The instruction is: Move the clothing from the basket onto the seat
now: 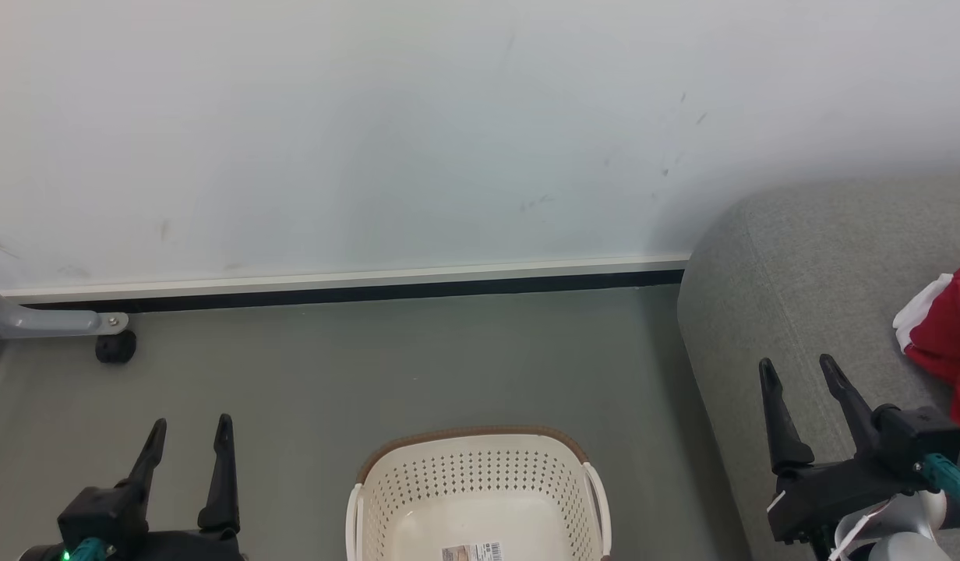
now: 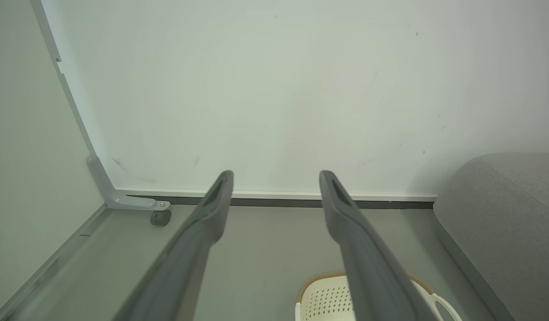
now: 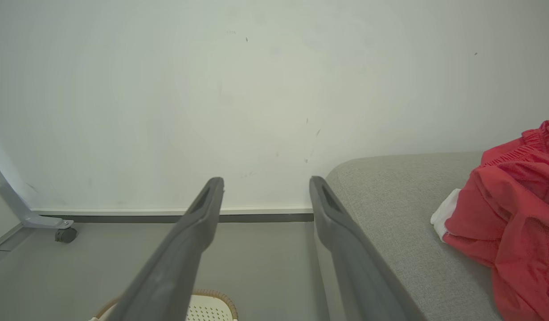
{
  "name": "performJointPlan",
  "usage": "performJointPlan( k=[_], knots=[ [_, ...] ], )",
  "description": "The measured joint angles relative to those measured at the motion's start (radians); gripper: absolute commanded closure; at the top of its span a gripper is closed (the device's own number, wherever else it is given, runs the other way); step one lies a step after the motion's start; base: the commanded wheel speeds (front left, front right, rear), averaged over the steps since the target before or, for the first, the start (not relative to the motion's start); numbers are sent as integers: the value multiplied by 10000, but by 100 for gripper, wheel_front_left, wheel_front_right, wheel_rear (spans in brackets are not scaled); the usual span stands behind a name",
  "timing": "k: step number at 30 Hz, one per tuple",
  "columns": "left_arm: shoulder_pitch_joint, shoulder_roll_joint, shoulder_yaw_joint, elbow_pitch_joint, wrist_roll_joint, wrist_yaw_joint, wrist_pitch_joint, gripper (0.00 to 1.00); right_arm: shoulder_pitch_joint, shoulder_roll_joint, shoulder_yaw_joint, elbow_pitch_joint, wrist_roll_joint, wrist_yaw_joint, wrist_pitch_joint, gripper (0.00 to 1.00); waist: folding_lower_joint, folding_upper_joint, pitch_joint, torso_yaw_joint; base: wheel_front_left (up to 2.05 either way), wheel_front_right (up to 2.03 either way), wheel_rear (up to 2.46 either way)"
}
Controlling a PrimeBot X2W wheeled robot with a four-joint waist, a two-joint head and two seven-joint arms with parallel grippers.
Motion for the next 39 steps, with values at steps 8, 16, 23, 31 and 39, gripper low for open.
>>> performJointPlan(
  k=[8, 16, 23, 31, 39],
  knots=[
    [18, -69, 48, -86, 150, -2, 161, 100, 41, 0, -84, -144, -6, 0, 155, 100, 0, 0, -21, 36, 0, 0, 0],
    [268, -322, 50, 307, -90, -102, 249, 100, 398, 288, -150, 240, 224, 61, 178, 100, 0, 0, -10, 32, 0, 0, 0],
    [255, -477, 247, 447, -894, -205, 441, 100, 398, 443, -435, 408, 1066, 199, 337, 100, 0, 1, 11, 18, 0, 0, 0],
    [214, -633, 479, 577, -1973, -456, 669, 100, 395, 608, -761, 531, 2203, 416, 510, 100, 0, 0, 32, 3, 0, 0, 0],
    [161, -815, 667, 708, -2972, -637, 876, 100, 391, 790, -1083, 713, 3277, 629, 685, 100, 0, 1, 52, -12, 0, 0, 0]
  ],
)
